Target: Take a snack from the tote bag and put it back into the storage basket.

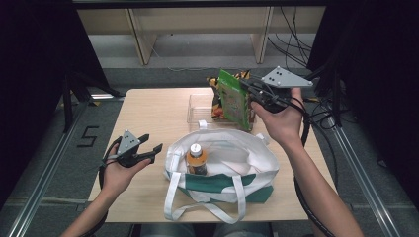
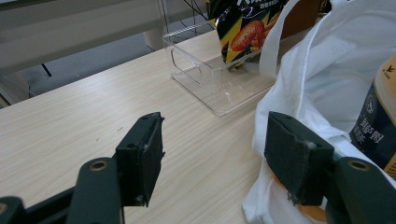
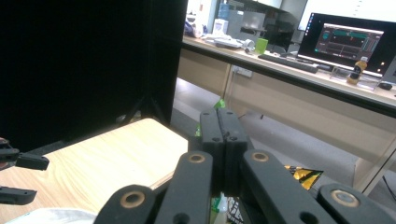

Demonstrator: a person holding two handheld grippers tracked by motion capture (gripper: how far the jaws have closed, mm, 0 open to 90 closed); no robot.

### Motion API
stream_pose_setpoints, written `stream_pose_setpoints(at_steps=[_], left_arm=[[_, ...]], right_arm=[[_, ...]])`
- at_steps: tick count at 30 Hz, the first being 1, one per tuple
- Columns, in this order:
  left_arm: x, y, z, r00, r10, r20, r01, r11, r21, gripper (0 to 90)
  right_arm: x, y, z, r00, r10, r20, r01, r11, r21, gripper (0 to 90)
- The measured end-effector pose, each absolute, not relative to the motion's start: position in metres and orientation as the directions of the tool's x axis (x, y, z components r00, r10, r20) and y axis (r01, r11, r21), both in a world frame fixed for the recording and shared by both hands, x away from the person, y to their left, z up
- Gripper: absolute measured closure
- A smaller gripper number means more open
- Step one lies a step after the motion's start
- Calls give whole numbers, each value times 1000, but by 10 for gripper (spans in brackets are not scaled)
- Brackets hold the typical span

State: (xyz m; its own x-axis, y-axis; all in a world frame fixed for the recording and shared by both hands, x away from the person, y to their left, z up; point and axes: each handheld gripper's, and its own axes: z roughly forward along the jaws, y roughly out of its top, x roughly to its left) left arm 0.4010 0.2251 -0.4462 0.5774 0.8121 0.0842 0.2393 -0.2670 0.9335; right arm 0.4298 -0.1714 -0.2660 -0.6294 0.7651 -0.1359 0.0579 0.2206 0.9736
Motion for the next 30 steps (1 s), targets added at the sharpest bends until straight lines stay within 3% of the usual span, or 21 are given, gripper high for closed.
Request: stream_pose_setpoints(at_steps=[30], left_arm=[[401, 226, -446, 575, 814, 82, 244, -266, 933, 369]], right_arm=[[480, -150, -289, -590, 793, -151, 90, 250, 964, 900]])
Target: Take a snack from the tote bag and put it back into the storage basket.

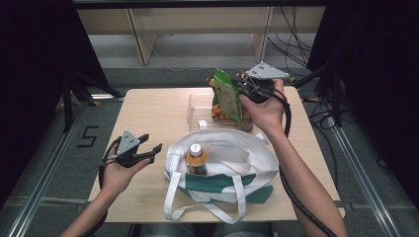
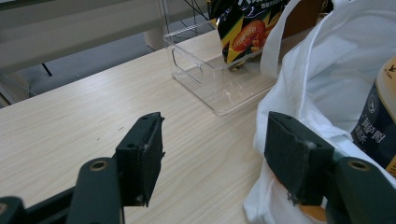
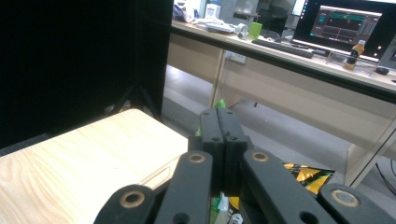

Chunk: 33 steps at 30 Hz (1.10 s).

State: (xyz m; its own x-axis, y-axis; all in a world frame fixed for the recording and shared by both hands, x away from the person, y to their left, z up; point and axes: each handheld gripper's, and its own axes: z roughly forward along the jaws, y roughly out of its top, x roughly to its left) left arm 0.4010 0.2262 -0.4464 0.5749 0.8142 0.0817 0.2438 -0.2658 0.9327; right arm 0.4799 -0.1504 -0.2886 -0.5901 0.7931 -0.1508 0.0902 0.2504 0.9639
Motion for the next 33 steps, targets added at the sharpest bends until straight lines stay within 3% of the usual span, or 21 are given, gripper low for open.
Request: stream_pose_setpoints(at_steps=[33], left_arm=[[401, 227, -447, 573, 816, 82, 251, -270, 930, 369]], right_arm=[[519, -129, -313, -601, 789, -127, 160, 275, 948, 900]])
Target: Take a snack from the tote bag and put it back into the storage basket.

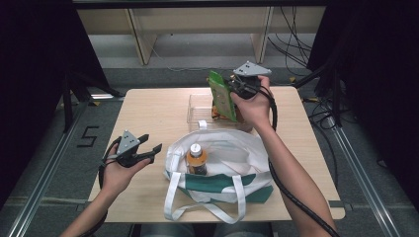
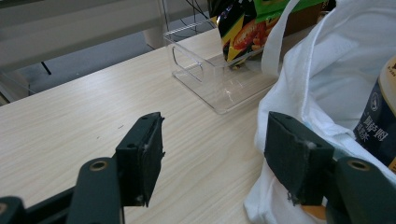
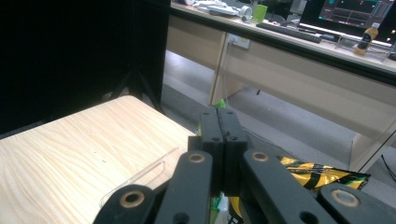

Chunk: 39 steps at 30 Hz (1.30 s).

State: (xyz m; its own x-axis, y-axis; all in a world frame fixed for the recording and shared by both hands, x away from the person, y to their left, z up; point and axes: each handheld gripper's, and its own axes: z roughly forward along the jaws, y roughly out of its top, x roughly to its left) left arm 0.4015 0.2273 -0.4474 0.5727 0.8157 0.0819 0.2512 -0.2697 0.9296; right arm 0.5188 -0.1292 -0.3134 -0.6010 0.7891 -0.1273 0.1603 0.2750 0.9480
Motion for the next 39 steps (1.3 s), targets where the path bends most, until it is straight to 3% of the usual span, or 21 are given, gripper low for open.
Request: stream_pose_setpoints(at_steps=[39], left_arm=[[402, 229, -448, 571, 817, 83, 254, -272, 928, 369]], right_arm=[[559, -105, -337, -627, 761, -167, 163, 338, 927, 900]])
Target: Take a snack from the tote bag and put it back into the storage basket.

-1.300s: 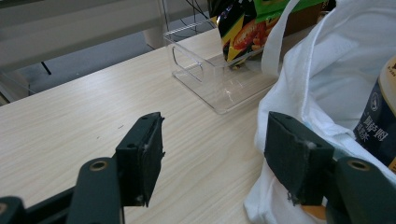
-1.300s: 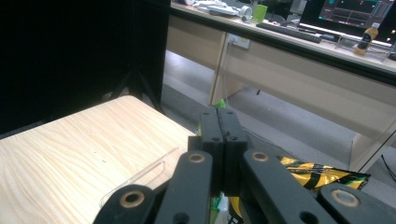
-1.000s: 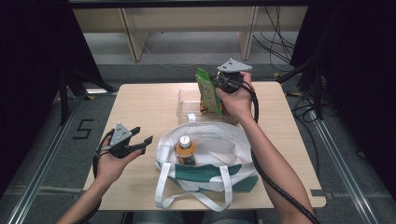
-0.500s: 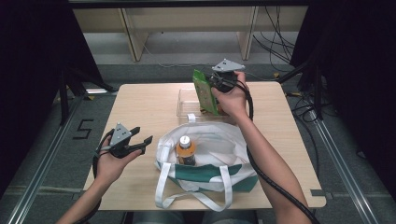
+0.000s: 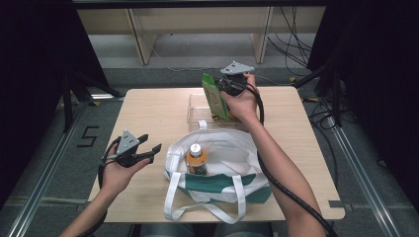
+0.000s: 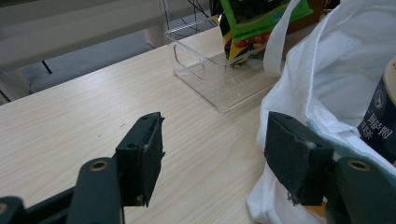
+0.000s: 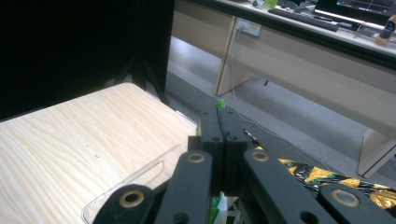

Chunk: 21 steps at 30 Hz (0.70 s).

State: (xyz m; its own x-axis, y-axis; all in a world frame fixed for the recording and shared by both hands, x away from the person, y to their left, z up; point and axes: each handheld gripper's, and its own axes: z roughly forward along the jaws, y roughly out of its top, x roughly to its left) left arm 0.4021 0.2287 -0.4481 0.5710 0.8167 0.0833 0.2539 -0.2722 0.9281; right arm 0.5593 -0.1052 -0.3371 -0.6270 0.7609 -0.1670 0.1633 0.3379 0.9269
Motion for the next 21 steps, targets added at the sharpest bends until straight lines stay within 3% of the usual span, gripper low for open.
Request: stream_pose_setpoints(at_steps=[21], left_arm=[[402, 229, -448, 573, 815, 85, 253, -274, 928, 370]], right_arm=[[567, -97, -352, -628, 759, -172, 167, 347, 923, 900]])
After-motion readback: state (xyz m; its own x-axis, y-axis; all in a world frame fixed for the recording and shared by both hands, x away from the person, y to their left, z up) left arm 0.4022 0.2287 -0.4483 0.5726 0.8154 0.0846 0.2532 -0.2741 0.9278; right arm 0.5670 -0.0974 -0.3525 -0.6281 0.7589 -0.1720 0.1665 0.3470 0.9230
